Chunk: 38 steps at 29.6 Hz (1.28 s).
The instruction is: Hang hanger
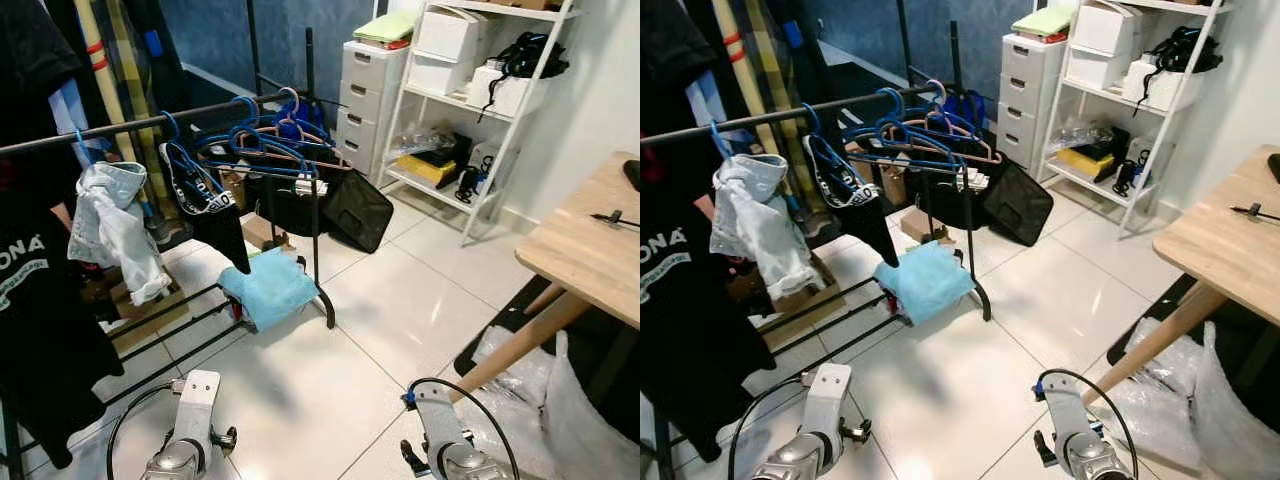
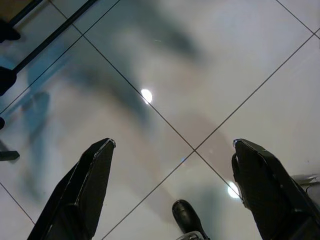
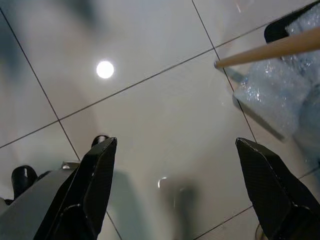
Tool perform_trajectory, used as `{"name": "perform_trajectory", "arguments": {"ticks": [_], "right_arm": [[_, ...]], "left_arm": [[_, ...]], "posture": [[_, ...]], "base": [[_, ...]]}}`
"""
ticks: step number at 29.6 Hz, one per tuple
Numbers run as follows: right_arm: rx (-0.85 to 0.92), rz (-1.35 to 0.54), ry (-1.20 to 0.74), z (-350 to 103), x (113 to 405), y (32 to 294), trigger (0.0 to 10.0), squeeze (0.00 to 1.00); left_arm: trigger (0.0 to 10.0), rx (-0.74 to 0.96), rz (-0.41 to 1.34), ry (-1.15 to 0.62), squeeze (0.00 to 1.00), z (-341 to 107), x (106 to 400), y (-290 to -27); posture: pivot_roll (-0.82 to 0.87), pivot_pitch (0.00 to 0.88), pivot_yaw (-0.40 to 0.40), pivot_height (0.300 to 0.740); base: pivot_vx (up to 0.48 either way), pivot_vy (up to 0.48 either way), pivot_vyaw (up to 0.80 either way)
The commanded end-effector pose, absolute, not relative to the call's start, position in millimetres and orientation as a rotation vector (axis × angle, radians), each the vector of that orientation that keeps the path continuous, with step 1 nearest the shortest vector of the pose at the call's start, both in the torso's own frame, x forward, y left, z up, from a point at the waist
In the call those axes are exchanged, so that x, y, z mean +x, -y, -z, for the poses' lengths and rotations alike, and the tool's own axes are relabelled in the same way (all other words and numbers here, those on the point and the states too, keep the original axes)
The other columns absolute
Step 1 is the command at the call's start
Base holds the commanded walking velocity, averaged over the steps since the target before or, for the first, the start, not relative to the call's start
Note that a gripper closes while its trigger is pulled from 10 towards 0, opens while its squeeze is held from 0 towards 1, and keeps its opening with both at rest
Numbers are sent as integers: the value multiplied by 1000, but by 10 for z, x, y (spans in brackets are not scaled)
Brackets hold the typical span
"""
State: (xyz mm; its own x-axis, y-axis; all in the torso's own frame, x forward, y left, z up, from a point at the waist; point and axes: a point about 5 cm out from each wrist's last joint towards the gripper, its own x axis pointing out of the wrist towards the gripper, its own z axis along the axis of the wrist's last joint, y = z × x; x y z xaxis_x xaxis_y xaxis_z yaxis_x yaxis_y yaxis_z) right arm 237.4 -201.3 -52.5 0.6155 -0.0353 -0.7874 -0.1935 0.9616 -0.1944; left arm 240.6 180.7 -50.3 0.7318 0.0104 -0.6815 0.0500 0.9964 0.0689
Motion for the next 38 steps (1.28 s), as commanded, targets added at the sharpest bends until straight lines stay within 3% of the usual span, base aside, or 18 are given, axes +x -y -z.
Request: {"name": "perform_trajectory", "arguments": {"ticks": [1, 8, 18, 28, 33, 38], "right_arm": [[-268, -89, -882, 507, 2401, 1997, 10000, 0], [-271, -110, -832, 475, 2436, 1992, 10000, 0], [-259, -93, -821, 475, 2430, 2005, 10000, 0], [-255, 62, -704, 410, 2469, 2069, 10000, 0], [-230, 52, -411, -320, 3054, 2546, 10000, 0], [-282, 1, -244, -688, 3308, 2505, 10000, 0]], "left_arm": [[10000, 94, 24, -784, 0, 545, 2352, -1818], [10000, 219, 65, -873, 0, 582, 2323, -1828], [10000, 193, 63, -889, 0, 598, 2304, -1812], [10000, 142, 84, -893, 0, 599, 2306, -1784], [10000, 145, 89, -896, 0, 598, 2308, -1783], [10000, 139, 90, -894, 0, 597, 2310, -1780]], "posture": [[-44, 0, -1, 740], [-48, 0, -4, 740], [-47, 0, -6, 740], [-53, 0, 3, 740], [-59, 0, 5, 740], [-62, 0, 4, 740]], "base": [[0, 0, 0], [0, 0, 457], [0, 0, 798], [0, 0, 0], [0, 0, 0], [100, 0, 0]]}}
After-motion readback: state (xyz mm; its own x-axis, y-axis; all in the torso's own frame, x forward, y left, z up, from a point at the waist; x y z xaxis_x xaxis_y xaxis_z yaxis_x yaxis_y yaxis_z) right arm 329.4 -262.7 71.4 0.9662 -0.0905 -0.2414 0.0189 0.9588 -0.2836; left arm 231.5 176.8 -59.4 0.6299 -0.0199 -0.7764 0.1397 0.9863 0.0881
